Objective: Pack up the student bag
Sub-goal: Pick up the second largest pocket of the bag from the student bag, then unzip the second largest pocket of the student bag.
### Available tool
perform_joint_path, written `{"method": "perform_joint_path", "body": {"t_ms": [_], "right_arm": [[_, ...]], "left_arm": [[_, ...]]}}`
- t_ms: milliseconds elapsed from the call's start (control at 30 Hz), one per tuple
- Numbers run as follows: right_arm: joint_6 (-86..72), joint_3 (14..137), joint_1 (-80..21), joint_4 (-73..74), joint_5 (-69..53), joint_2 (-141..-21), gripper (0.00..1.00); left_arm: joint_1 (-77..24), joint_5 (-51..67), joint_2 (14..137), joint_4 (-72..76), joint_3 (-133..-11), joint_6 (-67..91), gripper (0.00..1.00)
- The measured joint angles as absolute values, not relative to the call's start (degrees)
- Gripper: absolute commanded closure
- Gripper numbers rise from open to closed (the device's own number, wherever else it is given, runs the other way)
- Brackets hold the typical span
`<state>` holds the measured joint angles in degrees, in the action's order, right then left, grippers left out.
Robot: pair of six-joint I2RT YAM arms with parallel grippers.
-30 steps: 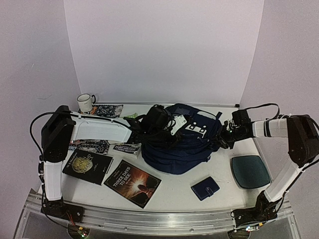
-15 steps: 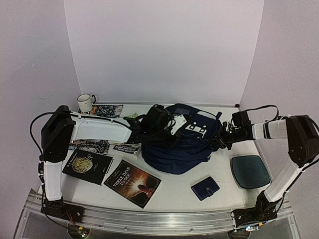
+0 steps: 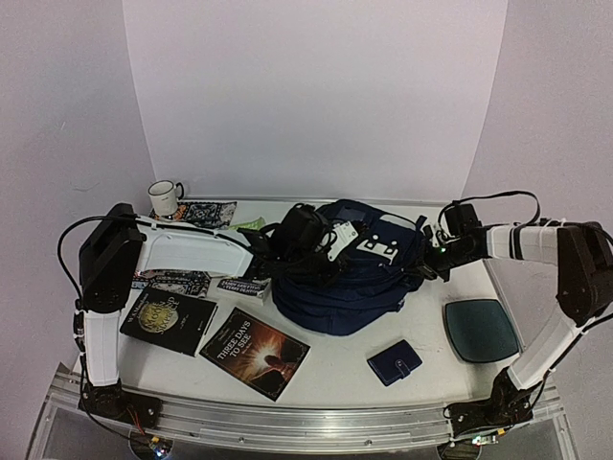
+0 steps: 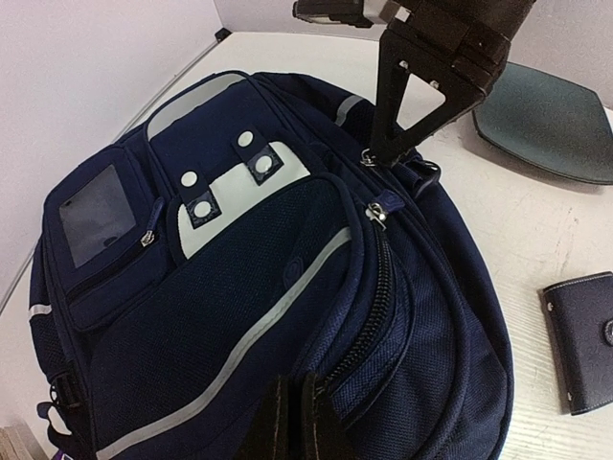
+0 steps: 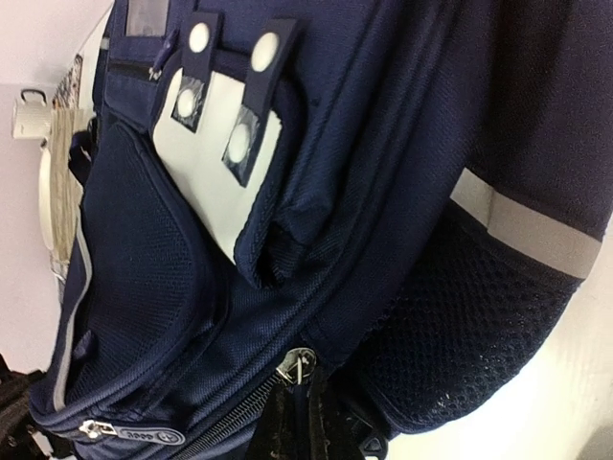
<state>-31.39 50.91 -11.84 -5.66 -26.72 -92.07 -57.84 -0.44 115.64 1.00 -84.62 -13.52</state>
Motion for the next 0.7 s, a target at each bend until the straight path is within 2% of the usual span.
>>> {"method": "perform_joint_path", "body": {"t_ms": [367,700], "right_arm": [[-15.35,58.12,-13.29,7.29,-25.02,-91.83,1.00],[-6.88,61.57,-24.77,15.34,-18.16,-90.53,1.00]], "left_arm": [[-57.79,-1.36,115.37,1.54,-84.17,-12.79,1.00],[-57.03,0.33,116.20,-0.88,-86.76,-9.73,1.00]]}}
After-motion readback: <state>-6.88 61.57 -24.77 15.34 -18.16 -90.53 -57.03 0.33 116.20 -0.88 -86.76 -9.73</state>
